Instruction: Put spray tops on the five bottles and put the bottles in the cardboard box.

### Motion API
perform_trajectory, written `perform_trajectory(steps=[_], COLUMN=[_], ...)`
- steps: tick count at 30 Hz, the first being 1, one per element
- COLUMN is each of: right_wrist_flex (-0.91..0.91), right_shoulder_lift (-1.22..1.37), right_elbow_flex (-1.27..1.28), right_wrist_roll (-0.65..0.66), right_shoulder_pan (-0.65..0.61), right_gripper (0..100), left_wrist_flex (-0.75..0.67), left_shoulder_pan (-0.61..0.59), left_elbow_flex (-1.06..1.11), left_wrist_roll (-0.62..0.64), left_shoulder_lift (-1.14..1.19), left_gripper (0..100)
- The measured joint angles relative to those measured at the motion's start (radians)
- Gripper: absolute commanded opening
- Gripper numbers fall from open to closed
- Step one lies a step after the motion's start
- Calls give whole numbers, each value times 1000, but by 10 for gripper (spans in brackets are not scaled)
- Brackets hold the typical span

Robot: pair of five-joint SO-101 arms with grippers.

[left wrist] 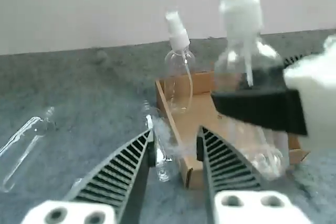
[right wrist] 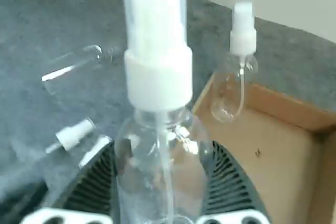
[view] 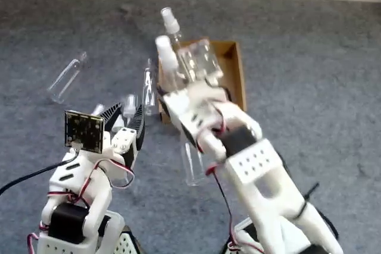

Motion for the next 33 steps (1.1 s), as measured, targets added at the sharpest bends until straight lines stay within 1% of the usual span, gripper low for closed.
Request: perform_trajectory(steps=[3, 5, 8, 12, 17, 21, 24, 30, 33], right_wrist_flex=[48, 72, 112, 176, 302, 361, 410, 439, 433], right_shoulder_lift=[115, 175, 229, 236, 232, 146, 72, 11, 6], right_elbow_flex=[-153, -222, -279, -307, -308, -308, -308, -308, -308], right_wrist_roll=[-54, -68, -74, -77, -77, -78, -40, -11, -11], right_shoulder_pan=[-28, -55, -91, -115, -133, -133, -133, -133, -106], right_gripper=[3, 3, 3, 3, 3, 3, 3, 3, 3], left_wrist_flex=[-5, -8, -8, -11, -86, -109, -115, -117, -117], left_shoulder_pan=[-2, -3, 0, 0, 3, 5, 6, 8, 8], left_elbow_flex=[0, 0, 0, 0, 51, 61, 60, 60, 60], left_wrist_roll=[-54, -78, -83, -89, -92, -92, -94, -94, -97], left_shoulder_lift=[51, 66, 84, 89, 91, 81, 84, 84, 84], left_gripper=[227, 248, 242, 242, 242, 242, 242, 242, 242])
